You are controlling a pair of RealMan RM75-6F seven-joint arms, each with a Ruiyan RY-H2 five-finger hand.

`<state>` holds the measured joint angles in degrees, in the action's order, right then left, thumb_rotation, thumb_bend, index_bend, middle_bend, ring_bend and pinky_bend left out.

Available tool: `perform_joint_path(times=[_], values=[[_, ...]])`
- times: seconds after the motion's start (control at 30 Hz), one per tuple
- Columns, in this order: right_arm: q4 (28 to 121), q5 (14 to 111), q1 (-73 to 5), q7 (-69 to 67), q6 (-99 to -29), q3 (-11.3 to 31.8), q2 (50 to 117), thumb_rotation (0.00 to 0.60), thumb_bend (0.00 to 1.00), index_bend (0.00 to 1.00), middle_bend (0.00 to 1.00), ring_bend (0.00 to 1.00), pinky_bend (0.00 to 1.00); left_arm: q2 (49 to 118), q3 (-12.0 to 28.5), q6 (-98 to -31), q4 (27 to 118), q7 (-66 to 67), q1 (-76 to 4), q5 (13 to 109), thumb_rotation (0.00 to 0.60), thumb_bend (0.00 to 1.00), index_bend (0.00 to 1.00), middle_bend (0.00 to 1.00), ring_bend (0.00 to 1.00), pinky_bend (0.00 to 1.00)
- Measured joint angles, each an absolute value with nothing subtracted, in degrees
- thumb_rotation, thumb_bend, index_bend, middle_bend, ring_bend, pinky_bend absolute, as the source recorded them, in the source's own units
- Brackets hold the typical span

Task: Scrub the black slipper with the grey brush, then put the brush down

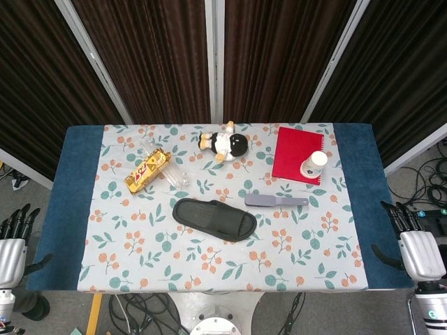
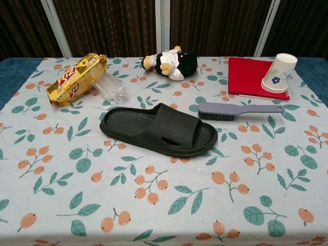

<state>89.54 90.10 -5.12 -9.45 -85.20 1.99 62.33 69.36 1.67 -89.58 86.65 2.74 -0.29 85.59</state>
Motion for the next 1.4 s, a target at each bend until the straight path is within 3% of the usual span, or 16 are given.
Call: perform_joint_path(times=[0.33,0.5,0.63,0.8,1.0,1.13,1.4], values=[[89.96,90.34,-5.94,-9.0,-83.96,1.97,61.97,0.6,0.16,0.0,0.11,0.05,0.13,69.18,1.81,-89.04,87.25,2.99,-0.57,85.5,0.6,0.18,0.13,0.13,0.03,0.15],[90.63,89.98,-8.7,-7.64,-79.97,2.79,61.62,0.6,0.0,0.0,0.13,0.05,0.13,69.18,1.92,-88.95,87.14,1.82,-0.65,85.57,0.6,0.18,0.13,0.13,0.03,0.15],[91.23,87.79,-12.92,-4.65,-73.39,4.42,62.01,0.6,0.0,0.0,0.16,0.05,0.13,69.3,1.83,-88.93,87.02,1.75,-0.73,85.9,0.6,0.18,0.13,0.13,0.03,0.15],[90.5,83.4,-19.55,-1.13,-63.27,6.73,64.55,0.6,0.0,0.07,0.2,0.06,0.13,69.38,1.78,-89.08,87.03,1.1,-0.62,85.97,0.6,0.18,0.13,0.13,0.03,0.15],[84.68,75.14,-28.49,2.13,-50.7,9.66,71.94,0.6,0.0,0.19,0.28,0.12,0.13,69.66,1.45,-88.89,86.39,-0.08,-0.4,85.98,0.6,0.18,0.13,0.13,0.03,0.15],[77.98,70.09,-33.41,4.05,-43.99,10.57,77.58,0.6,0.0,0.22,0.29,0.13,0.13,69.83,1.36,-88.59,85.71,-0.97,-0.38,85.89,0.6,0.18,0.13,0.13,0.03,0.15],[69.69,65.48,-39.0,7.24,-38.13,10.13,85.15,0.6,0.0,0.32,0.37,0.22,0.2,70.13,1.5,-87.85,84.85,-2.31,-0.71,85.67,0.6,0.18,0.13,0.13,0.03,0.15]])
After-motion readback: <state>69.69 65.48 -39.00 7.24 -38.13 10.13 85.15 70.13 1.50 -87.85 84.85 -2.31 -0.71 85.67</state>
